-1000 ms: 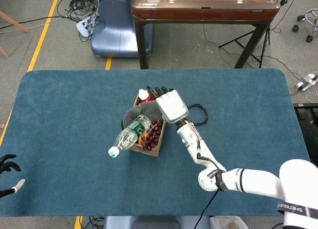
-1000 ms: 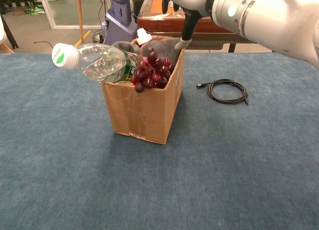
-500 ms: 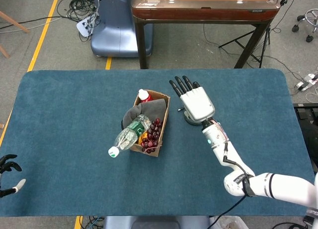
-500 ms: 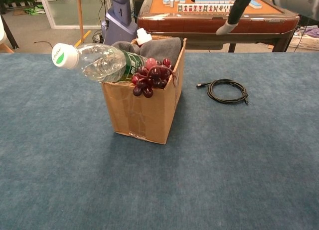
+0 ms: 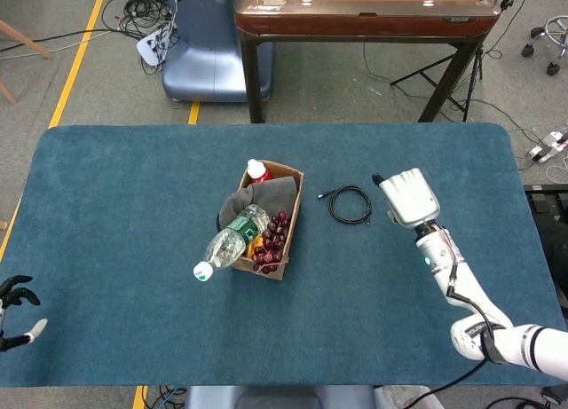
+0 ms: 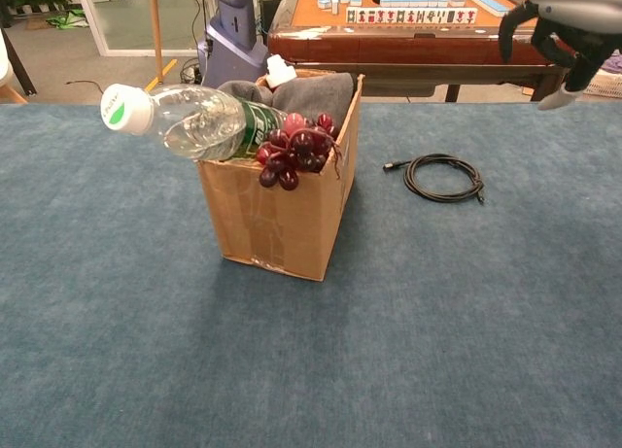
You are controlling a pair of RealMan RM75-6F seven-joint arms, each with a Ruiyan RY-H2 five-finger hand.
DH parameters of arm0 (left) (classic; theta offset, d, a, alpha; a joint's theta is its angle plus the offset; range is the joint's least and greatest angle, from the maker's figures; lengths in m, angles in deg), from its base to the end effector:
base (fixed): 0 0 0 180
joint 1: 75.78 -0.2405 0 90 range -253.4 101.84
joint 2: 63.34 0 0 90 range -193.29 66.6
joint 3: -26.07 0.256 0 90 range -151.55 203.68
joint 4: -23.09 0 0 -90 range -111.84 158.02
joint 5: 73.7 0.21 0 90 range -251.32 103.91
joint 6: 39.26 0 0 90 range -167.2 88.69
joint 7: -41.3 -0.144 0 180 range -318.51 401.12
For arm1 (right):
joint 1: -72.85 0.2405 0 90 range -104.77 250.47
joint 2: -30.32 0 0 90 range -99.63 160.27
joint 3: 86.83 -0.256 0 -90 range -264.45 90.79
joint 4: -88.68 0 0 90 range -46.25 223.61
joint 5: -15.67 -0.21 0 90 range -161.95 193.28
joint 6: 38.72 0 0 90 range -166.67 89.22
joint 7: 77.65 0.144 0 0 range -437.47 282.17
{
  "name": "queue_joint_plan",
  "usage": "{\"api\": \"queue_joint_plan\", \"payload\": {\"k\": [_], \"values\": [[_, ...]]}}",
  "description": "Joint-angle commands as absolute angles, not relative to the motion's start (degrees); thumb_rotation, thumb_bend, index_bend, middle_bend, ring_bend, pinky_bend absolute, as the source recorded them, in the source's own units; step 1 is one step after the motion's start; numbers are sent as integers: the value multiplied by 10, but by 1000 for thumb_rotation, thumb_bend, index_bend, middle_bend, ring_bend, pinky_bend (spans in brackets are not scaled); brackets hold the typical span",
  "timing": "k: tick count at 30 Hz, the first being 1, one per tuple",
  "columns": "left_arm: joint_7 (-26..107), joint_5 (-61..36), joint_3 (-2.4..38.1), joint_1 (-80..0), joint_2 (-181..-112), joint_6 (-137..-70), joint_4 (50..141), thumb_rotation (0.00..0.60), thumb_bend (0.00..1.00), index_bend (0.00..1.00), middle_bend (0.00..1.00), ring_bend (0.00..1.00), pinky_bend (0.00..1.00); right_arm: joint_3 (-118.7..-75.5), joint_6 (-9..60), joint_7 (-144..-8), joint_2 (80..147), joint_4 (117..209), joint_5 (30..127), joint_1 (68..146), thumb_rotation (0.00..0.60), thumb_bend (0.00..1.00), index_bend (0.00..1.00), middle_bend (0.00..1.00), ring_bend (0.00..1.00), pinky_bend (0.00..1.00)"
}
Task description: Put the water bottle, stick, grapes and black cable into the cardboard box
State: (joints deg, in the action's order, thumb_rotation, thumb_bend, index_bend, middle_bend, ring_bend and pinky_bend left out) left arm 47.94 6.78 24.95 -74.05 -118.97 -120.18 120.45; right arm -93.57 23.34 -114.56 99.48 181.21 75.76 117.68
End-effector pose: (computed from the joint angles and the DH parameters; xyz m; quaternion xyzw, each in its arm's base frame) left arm -0.3319 0.1549 0.1907 -0.5538 -0.4676 -0.3443 0.5968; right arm -0.1701 -0.3698 0.1020 0.7569 -0.1916 0.2737 0.5617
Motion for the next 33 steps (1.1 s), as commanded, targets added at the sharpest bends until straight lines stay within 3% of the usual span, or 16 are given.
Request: {"api": "queue_joint_plan", "payload": {"k": [1, 6, 20, 33], "values": [[479, 68, 249, -741, -1190, -1204, 1205, 600, 193, 501, 239, 400, 666, -922, 201, -1141, 1009, 1779, 743, 1175, 600, 0, 465, 962, 904, 899], [479, 67, 249, -741, -1190, -1204, 1205, 600, 194, 501, 238, 400, 666, -913, 159, -1143, 1045, 1721, 723, 1181, 600, 66, 487, 1000, 1000, 997], [488, 65, 247, -743, -1187, -1205, 1204, 600, 193, 501, 239, 400, 666, -914, 74, -1123, 1152, 1579, 683, 1202, 600, 160, 487, 1000, 1000, 1000], [493, 68, 248, -744, -1185, -1208, 1204, 600, 193, 501, 239, 400, 666, -940, 66, -1107, 1213, 1542, 671, 1220, 600, 207, 487, 1000, 1000, 1000]]}}
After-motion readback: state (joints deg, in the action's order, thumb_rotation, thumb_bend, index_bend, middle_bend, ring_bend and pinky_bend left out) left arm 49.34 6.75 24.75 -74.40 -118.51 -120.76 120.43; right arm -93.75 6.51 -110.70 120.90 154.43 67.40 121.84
